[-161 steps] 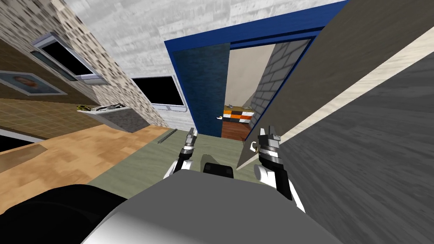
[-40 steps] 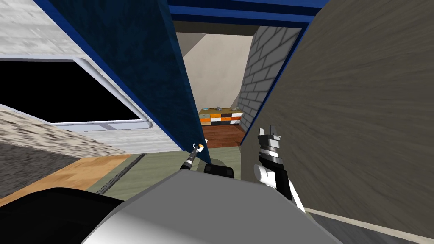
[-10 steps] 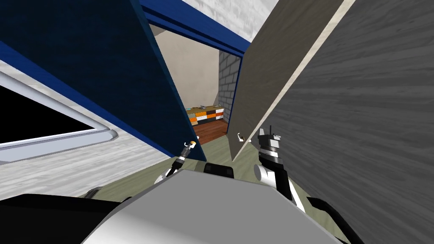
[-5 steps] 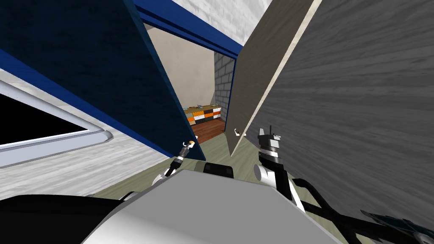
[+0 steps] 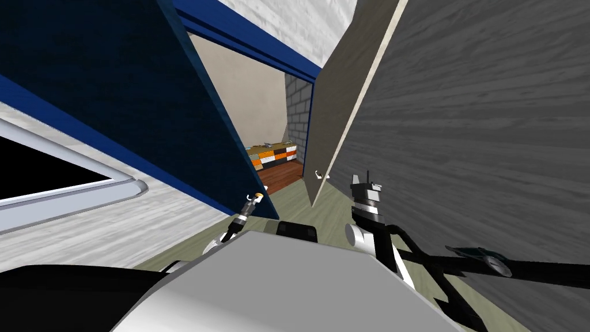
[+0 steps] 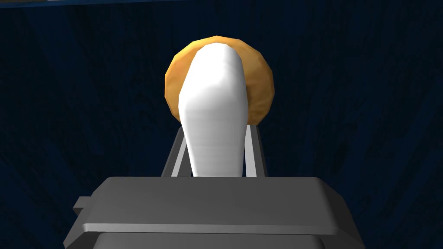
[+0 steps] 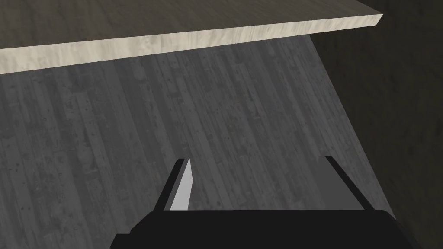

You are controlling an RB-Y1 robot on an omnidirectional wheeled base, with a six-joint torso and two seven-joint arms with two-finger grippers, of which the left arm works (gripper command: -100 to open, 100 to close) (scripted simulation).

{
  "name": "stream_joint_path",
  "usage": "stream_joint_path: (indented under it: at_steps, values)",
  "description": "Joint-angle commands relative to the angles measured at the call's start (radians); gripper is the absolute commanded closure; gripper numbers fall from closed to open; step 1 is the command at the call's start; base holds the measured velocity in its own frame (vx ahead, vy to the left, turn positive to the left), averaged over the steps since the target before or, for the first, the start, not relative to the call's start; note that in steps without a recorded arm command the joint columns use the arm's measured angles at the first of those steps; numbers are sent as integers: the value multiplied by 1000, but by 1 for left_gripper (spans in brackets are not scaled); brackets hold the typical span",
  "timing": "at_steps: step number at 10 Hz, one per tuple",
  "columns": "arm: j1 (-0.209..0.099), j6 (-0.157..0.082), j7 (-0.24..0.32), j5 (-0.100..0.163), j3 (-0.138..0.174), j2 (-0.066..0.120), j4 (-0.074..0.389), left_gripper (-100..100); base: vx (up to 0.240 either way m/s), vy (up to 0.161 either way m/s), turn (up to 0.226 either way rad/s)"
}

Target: Pull the door open

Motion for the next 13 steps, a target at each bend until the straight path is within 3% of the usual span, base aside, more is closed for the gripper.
stream_joint_path:
  at_steps: [1, 3, 5, 8, 9, 10, 13]
  values:
    - [28, -24, 11, -3, 0, 9, -6, 100, -208, 50, -192]
    - [45, -59, 21, -4, 1, 19, 9, 100, -192, 81, -173]
    - [45, -59, 21, -4, 1, 19, 9, 100, -64, 19, 2]
    - [71, -115, 35, -7, 3, 34, 32, 100, -124, 42, -160]
    - [53, -114, 33, -8, -1, 29, 46, 100, -67, 24, -51]
    - [58, -132, 36, -12, -2, 31, 57, 100, -140, 51, -196]
    - [65, -155, 39, -15, 0, 37, 72, 100, -183, 50, -148]
